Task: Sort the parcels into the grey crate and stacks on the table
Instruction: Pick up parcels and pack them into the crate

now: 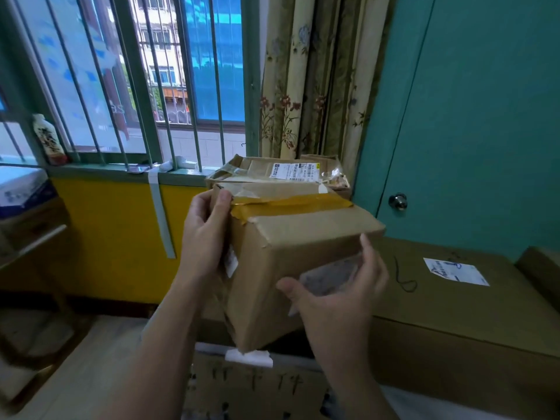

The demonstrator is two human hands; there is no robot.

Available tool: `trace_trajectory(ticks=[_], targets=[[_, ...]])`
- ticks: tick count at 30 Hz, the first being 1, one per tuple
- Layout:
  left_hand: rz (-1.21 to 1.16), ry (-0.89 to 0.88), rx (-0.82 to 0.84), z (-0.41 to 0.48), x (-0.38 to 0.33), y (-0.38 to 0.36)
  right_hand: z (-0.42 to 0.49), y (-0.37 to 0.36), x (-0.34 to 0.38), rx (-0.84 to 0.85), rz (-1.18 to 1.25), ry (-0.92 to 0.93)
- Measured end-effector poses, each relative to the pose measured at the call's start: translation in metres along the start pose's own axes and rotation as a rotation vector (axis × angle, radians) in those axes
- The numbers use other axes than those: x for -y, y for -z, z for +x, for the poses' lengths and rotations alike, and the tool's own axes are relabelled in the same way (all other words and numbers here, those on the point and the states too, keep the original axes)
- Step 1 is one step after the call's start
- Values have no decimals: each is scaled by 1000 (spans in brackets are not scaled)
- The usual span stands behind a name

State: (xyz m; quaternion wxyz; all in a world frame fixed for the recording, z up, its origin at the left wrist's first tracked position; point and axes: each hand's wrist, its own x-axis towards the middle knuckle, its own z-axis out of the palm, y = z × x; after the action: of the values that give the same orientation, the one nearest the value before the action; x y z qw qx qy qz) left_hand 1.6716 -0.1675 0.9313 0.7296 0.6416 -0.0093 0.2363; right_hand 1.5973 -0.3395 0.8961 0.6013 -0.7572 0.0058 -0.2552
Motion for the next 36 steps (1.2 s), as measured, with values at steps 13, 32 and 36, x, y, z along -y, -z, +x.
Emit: trace_trajectory(ticks=[13, 32, 36], targets=[[236, 47, -82, 46, 27, 42, 8, -45, -31, -65, -216, 169], [325, 7, -26, -12, 45, 69, 41, -52, -49, 101, -74, 71], [317, 63, -26, -5, 56, 73, 41, -57, -59, 175, -91, 67]])
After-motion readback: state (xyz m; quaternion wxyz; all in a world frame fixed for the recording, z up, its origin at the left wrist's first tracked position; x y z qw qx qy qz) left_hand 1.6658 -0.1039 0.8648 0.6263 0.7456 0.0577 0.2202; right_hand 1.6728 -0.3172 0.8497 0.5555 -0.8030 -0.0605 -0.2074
